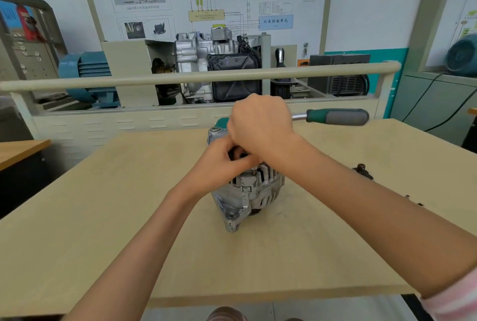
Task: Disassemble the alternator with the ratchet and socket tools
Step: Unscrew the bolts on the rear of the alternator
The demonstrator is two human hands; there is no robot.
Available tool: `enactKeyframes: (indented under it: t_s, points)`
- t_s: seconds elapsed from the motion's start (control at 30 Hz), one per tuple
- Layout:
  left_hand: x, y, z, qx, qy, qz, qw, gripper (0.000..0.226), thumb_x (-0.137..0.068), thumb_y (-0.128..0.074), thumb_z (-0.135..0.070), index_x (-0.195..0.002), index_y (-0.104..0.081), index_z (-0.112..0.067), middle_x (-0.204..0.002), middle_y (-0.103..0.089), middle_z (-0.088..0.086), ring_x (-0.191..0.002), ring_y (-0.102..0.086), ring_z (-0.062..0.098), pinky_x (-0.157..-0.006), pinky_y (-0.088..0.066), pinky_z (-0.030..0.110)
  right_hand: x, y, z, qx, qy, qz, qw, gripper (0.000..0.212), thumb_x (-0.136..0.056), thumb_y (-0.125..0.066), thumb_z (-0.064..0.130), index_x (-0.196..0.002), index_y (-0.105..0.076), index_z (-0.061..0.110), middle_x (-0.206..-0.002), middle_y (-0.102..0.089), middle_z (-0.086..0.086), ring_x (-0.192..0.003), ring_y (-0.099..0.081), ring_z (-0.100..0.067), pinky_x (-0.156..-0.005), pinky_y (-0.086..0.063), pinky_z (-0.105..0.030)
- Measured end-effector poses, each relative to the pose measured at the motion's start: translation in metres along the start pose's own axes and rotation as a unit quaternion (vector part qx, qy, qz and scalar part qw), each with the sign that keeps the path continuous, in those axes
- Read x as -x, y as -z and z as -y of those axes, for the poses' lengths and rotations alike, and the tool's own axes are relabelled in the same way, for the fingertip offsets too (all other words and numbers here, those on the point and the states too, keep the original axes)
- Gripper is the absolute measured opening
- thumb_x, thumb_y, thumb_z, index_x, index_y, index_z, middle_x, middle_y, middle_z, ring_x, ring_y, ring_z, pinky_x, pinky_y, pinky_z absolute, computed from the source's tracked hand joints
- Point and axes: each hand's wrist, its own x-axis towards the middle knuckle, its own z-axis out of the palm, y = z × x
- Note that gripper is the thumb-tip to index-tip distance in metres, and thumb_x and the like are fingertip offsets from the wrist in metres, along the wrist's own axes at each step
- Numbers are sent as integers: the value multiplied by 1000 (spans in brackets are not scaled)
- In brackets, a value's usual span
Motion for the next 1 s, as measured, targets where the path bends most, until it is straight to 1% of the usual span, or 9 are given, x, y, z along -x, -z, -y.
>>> enactKeyframes:
  t_s: [0.1, 0.2, 0.33, 0.43, 0.53, 0.67, 0.73, 0.9, 1.0]
  points:
    - [1, 2, -4, -3, -2, 22, 1000, 40, -85, -67, -20, -53, -45, -31, -52, -32, -10, -51, -31, 5, -50, -26, 17, 1, -2, -9, -32, 66, -20, 997, 35, -92, -45, 27, -59, -36, 16, -52, -27, 4, -50, -33, -20, -44, -14, -25]
    - [-1, 4, -3, -9, -5, 29, 1000, 34, -86, -65, -20, -63, -41, -15, -58, -32, 0, -53, -32, 7, -51, -26, 19, 0, -2, -18, -151, 131, -1, 980, 45, -91, -48, 30, -52, -28, 20, -47, -29, 6, -47, -31, -12, -48, -20, -27]
    - [-2, 6, 1, -10, -9, 38, 999, 36, -87, -64, -17, -62, -40, -15, -55, -29, -6, -51, -30, 6, -50, -26, 16, 1, 0, -24, -220, 128, 19, 967, 46, -88, -52, 29, -51, -27, 21, -44, -31, 4, -45, -33, -10, -49, -22, -28]
    - [-3, 5, 2, -5, -10, 37, 999, 35, -86, -66, -16, -59, -45, -25, -50, -32, -13, -49, -33, 3, -51, -28, 16, 3, 3, -16, -153, 103, 16, 983, 45, -91, -46, 32, -51, -27, 20, -48, -31, 6, -49, -34, -17, -47, -19, -27]
    - [-3, -1, 1, 6, -4, 20, 1000, 33, -82, -65, 1, -67, -55, -27, -53, -57, -20, -54, -53, -7, -56, -38, 7, 4, 1, -2, -32, -13, -2, 999, 44, -93, -42, 27, -53, -28, 15, -52, -29, 1, -45, -30, -19, -44, -16, -24]
    - [0, -5, 1, -14, 0, -20, 1000, 33, -77, -64, 3, -59, -48, -19, -49, -51, -11, -48, -42, -2, -49, -32, 12, 4, 0, 8, 12, -68, 5, 998, 42, -93, -42, 19, -54, -31, 13, -51, -31, 0, -42, -27, -16, -44, -15, -23]
    - [0, -4, -1, -20, 2, -17, 1000, 28, -79, -67, -5, -61, -48, -17, -54, -44, 1, -51, -37, 6, -50, -30, 17, 4, 0, 4, 4, -46, -5, 999, 42, -93, -41, 22, -54, -29, 14, -52, -30, 0, -42, -27, -16, -44, -15, -23]
    - [2, -1, -4, -19, -8, 15, 1000, 32, -85, -66, -21, -65, -47, -6, -56, -35, 1, -52, -34, 7, -49, -28, 17, 2, -1, -9, -32, 66, -26, 997, 40, -93, -41, 34, -58, -38, 15, -52, -28, 3, -49, -34, -21, -44, -15, -25]
    - [1, -1, -2, -27, -11, 12, 1000, 29, -86, -64, -20, -71, -48, -2, -59, -38, 3, -54, -37, 8, -50, -29, 19, -1, -2, -16, -104, 130, -10, 986, 46, -92, -43, 37, -51, -28, 20, -49, -30, 7, -53, -35, -18, -47, -19, -28]
